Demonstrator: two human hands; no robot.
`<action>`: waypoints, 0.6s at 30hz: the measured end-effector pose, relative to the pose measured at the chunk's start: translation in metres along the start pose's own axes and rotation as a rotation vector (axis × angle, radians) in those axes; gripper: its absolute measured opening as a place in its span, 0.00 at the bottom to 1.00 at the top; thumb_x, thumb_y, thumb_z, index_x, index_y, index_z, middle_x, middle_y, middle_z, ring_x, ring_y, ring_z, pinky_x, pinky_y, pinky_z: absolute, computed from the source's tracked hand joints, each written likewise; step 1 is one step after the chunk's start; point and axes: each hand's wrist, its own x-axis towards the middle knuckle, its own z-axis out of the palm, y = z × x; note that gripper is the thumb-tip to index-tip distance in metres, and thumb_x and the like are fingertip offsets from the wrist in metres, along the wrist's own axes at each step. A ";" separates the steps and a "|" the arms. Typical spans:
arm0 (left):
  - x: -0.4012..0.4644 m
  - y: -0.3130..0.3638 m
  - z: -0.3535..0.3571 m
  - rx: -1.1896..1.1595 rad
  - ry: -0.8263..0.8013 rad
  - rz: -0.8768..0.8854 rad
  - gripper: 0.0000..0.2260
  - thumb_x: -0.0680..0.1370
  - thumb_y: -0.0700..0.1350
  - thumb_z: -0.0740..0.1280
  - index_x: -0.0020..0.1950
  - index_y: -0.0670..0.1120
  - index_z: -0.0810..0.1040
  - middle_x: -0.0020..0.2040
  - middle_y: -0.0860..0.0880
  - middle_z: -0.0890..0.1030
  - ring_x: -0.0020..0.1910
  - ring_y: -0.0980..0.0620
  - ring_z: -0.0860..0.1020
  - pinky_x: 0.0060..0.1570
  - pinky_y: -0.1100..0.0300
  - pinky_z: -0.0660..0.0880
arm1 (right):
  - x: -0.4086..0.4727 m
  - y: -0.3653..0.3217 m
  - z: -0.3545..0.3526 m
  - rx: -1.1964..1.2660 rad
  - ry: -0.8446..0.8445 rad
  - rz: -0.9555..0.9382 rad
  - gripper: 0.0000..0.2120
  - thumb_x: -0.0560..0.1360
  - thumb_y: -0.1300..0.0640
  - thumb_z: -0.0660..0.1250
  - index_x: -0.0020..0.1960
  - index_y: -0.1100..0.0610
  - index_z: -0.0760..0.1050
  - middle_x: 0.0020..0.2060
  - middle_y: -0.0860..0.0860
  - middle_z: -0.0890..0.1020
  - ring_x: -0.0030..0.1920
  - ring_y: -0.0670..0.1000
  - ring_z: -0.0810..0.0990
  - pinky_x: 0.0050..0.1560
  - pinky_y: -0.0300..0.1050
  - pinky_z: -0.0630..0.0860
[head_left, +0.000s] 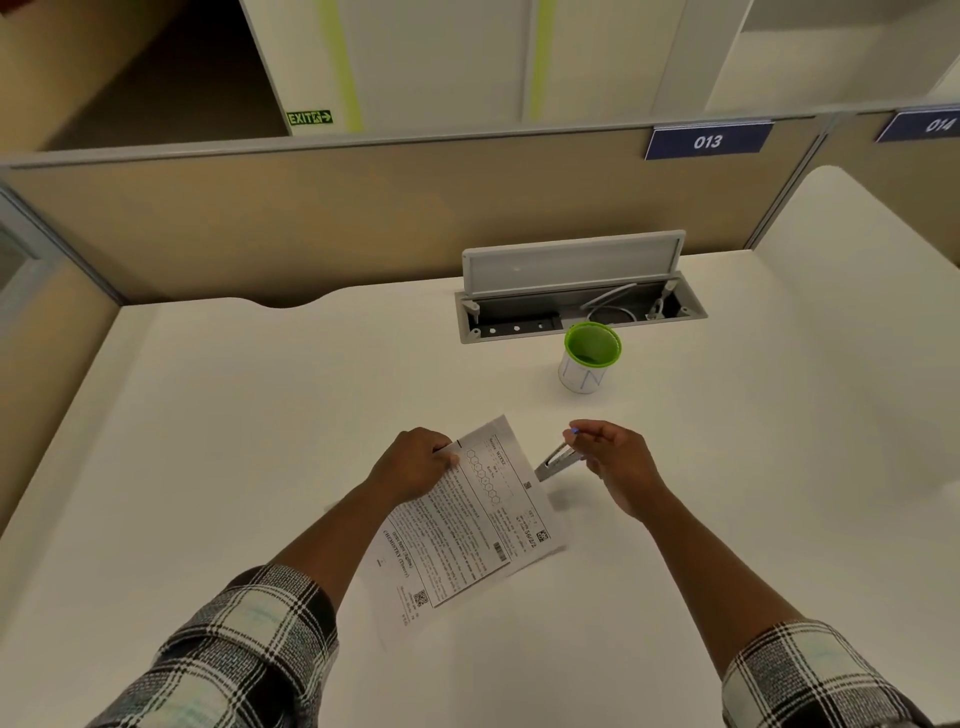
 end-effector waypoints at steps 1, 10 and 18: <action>0.000 0.000 0.000 -0.001 -0.002 -0.003 0.14 0.79 0.48 0.66 0.39 0.39 0.80 0.37 0.45 0.82 0.34 0.50 0.78 0.35 0.57 0.71 | 0.000 0.000 -0.001 0.016 -0.009 0.010 0.11 0.70 0.57 0.76 0.52 0.56 0.83 0.42 0.50 0.85 0.39 0.45 0.78 0.43 0.42 0.69; -0.001 -0.002 0.001 0.048 -0.014 -0.005 0.14 0.79 0.49 0.65 0.33 0.48 0.76 0.34 0.52 0.81 0.33 0.54 0.79 0.32 0.60 0.72 | 0.005 0.003 -0.003 0.334 0.021 0.103 0.13 0.75 0.61 0.71 0.58 0.58 0.77 0.48 0.55 0.85 0.51 0.55 0.85 0.51 0.52 0.79; 0.000 -0.004 0.001 0.076 -0.008 -0.002 0.16 0.79 0.49 0.65 0.31 0.51 0.74 0.33 0.55 0.79 0.31 0.57 0.78 0.30 0.62 0.70 | 0.010 0.005 0.009 0.491 0.006 0.277 0.07 0.78 0.54 0.66 0.49 0.58 0.76 0.36 0.52 0.76 0.30 0.47 0.73 0.31 0.41 0.69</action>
